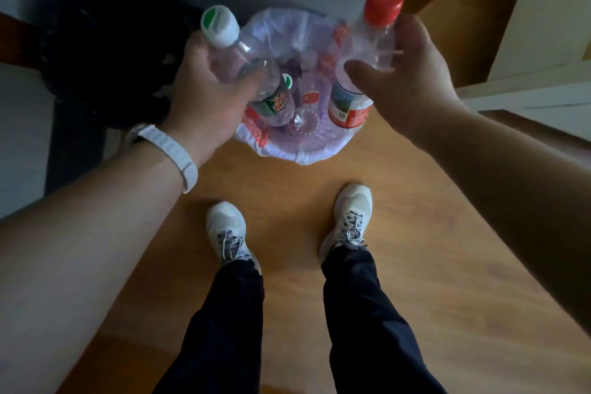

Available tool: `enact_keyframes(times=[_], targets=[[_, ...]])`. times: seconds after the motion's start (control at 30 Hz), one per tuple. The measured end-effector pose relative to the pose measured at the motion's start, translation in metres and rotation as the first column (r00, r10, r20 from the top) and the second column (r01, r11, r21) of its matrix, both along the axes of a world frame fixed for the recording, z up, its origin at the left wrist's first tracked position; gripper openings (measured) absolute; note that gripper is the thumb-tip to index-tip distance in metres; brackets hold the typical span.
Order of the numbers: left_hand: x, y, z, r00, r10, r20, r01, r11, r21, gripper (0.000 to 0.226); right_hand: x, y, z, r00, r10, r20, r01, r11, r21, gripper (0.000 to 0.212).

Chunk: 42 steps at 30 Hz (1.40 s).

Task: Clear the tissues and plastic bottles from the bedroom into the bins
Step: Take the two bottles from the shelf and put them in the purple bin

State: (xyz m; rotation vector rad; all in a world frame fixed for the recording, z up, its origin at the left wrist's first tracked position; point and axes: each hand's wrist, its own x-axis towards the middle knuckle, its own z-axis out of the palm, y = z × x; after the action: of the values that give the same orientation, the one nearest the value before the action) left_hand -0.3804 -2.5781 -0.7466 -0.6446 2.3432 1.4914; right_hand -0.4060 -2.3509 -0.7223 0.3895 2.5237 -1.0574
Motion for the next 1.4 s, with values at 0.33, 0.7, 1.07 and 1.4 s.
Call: enact_keyframes(times=[0.33, 0.7, 1.07, 1.4], targets=[[-0.012, 0.013, -0.11, 0.973, -0.219, 0.069, 0.225, 0.97, -0.092, 0.048, -0.013, -0.001, -0.118, 0.989, 0.106, 0.106, -0.104, 0.994, -0.024, 0.068], [-0.018, -0.003, -0.046, 0.963, -0.268, -0.011, 0.258, 0.936, -0.239, 0.057, 0.001, 0.003, -0.06, 0.972, 0.229, 0.058, -0.235, 0.963, 0.134, 0.061], [-0.025, -0.035, 0.162, 0.77, -0.632, -0.09, 0.479, 0.665, -0.573, 0.059, 0.01, -0.021, 0.155, 0.921, 0.379, -0.088, -0.324, 0.873, 0.365, 0.047], [-0.011, -0.045, 0.356, 0.561, -0.804, -0.195, 0.472, 0.505, -0.722, 0.05, 0.054, -0.029, 0.351, 0.9, 0.387, -0.201, -0.245, 0.83, 0.502, 0.047]])
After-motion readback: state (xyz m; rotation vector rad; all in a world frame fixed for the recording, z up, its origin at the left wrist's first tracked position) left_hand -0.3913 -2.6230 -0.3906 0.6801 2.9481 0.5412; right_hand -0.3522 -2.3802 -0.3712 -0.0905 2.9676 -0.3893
